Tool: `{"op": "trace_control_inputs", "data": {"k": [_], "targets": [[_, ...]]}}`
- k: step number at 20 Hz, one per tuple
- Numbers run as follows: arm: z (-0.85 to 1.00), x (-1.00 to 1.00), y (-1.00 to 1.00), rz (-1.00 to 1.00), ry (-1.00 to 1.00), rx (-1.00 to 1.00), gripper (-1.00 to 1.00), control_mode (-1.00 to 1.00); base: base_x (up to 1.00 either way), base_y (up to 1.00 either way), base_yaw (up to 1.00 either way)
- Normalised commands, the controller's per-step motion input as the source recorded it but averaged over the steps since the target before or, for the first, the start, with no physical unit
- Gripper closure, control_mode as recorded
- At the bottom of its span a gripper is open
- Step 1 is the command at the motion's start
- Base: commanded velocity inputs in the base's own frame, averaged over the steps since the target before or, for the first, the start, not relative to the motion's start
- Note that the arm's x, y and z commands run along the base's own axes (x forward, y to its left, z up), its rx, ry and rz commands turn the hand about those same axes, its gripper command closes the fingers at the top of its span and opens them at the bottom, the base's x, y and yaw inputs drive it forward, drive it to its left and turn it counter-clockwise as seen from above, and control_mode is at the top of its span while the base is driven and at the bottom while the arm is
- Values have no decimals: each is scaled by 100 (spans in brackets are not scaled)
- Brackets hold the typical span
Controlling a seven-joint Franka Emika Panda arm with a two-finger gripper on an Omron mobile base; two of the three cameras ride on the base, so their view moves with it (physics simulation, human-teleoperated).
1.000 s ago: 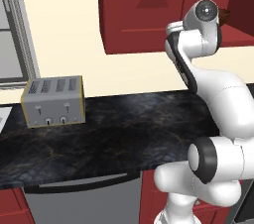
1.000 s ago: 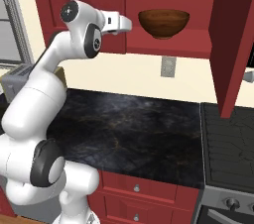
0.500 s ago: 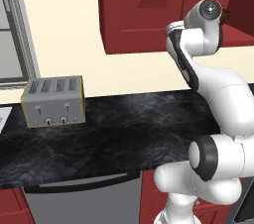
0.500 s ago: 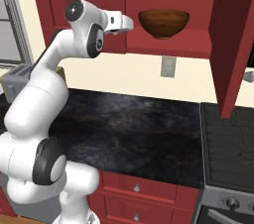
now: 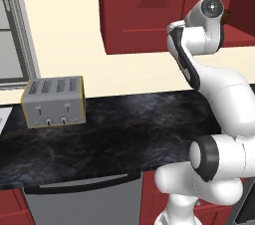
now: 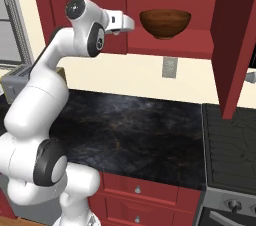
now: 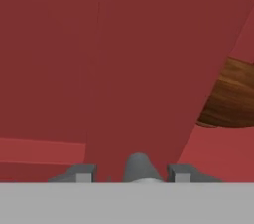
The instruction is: Move the bowls from the cabinet to the plates on the dining table.
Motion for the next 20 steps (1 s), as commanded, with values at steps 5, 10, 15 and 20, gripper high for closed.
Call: {"op": "trace_control_inputs", "data": {"k": [5,10,15,20], "targets": [[-3,7,0,0,7,0,100,-100,0,0,0],[-3,3,0,0,3,0,100,-100,0,0,0],[-3,-26,0,0,-4,0,100,-100,0,0,0],[2,-43,0,-2,-6,0,100,-100,0,0,0]]}}
